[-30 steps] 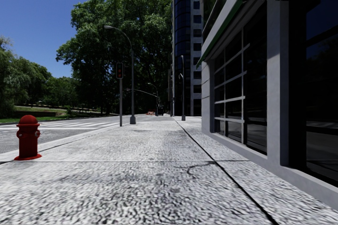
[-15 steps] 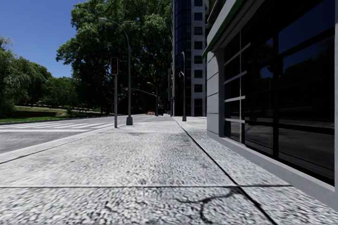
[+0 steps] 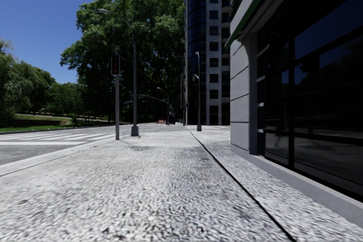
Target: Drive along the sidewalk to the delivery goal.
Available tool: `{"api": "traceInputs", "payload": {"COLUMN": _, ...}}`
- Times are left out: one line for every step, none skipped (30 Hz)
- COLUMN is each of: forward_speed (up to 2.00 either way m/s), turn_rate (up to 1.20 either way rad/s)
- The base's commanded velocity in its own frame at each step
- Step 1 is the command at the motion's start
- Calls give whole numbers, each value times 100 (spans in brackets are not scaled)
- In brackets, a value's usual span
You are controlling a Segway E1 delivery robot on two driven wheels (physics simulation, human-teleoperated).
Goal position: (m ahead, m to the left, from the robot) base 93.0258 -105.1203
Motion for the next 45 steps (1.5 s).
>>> {"api": "traceInputs", "payload": {"forward_speed": 200, "turn_rate": 0}}
{"api": "traceInputs", "payload": {"forward_speed": 200, "turn_rate": 0}}
{"api": "traceInputs", "payload": {"forward_speed": 200, "turn_rate": 0}}
{"api": "traceInputs", "payload": {"forward_speed": 200, "turn_rate": 0}}
{"api": "traceInputs", "payload": {"forward_speed": 200, "turn_rate": 0}}
{"api": "traceInputs", "payload": {"forward_speed": 200, "turn_rate": 0}}
{"api": "traceInputs", "payload": {"forward_speed": 200, "turn_rate": 0}}
{"api": "traceInputs", "payload": {"forward_speed": 200, "turn_rate": 0}}
{"api": "traceInputs", "payload": {"forward_speed": 200, "turn_rate": 0}}
{"api": "traceInputs", "payload": {"forward_speed": 200, "turn_rate": 0}}
{"api": "traceInputs", "payload": {"forward_speed": 200, "turn_rate": 0}}
{"api": "traceInputs", "payload": {"forward_speed": 200, "turn_rate": 0}}
{"api": "traceInputs", "payload": {"forward_speed": 200, "turn_rate": 0}}
{"api": "traceInputs", "payload": {"forward_speed": 200, "turn_rate": 0}}
{"api": "traceInputs", "payload": {"forward_speed": 200, "turn_rate": 0}}
{"api": "traceInputs", "payload": {"forward_speed": 200, "turn_rate": 0}}
{"api": "traceInputs", "payload": {"forward_speed": 200, "turn_rate": 0}}
{"api": "traceInputs", "payload": {"forward_speed": 200, "turn_rate": 0}}
{"api": "traceInputs", "payload": {"forward_speed": 200, "turn_rate": 0}}
{"api": "traceInputs", "payload": {"forward_speed": 200, "turn_rate": 0}}
{"api": "traceInputs", "payload": {"forward_speed": 200, "turn_rate": 0}}
{"api": "traceInputs", "payload": {"forward_speed": 200, "turn_rate": 0}}
{"api": "traceInputs", "payload": {"forward_speed": 200, "turn_rate": 0}}
{"api": "traceInputs", "payload": {"forward_speed": 200, "turn_rate": 0}}
{"api": "traceInputs", "payload": {"forward_speed": 200, "turn_rate": 0}}
{"api": "traceInputs", "payload": {"forward_speed": 200, "turn_rate": 0}}
{"api": "traceInputs", "payload": {"forward_speed": 200, "turn_rate": 0}}
{"api": "traceInputs", "payload": {"forward_speed": 200, "turn_rate": 0}}
{"api": "traceInputs", "payload": {"forward_speed": 200, "turn_rate": 0}}
{"api": "traceInputs", "payload": {"forward_speed": 200, "turn_rate": 0}}
{"api": "traceInputs", "payload": {"forward_speed": 200, "turn_rate": 0}}
{"api": "traceInputs", "payload": {"forward_speed": 200, "turn_rate": 0}}
{"api": "traceInputs", "payload": {"forward_speed": 200, "turn_rate": 0}}
{"api": "traceInputs", "payload": {"forward_speed": 200, "turn_rate": 0}}
{"api": "traceInputs", "payload": {"forward_speed": 200, "turn_rate": 0}}
{"api": "traceInputs", "payload": {"forward_speed": 200, "turn_rate": 0}}
{"api": "traceInputs", "payload": {"forward_speed": 200, "turn_rate": 0}}
{"api": "traceInputs", "payload": {"forward_speed": 200, "turn_rate": 0}}
{"api": "traceInputs", "payload": {"forward_speed": 200, "turn_rate": 0}}
{"api": "traceInputs", "payload": {"forward_speed": 200, "turn_rate": 0}}
{"api": "traceInputs", "payload": {"forward_speed": 200, "turn_rate": 0}}
{"api": "traceInputs", "payload": {"forward_speed": 200, "turn_rate": 0}}
{"api": "traceInputs", "payload": {"forward_speed": 200, "turn_rate": 0}}
{"api": "traceInputs", "payload": {"forward_speed": 200, "turn_rate": -3}}
{"api": "traceInputs", "payload": {"forward_speed": 200, "turn_rate": -5}}
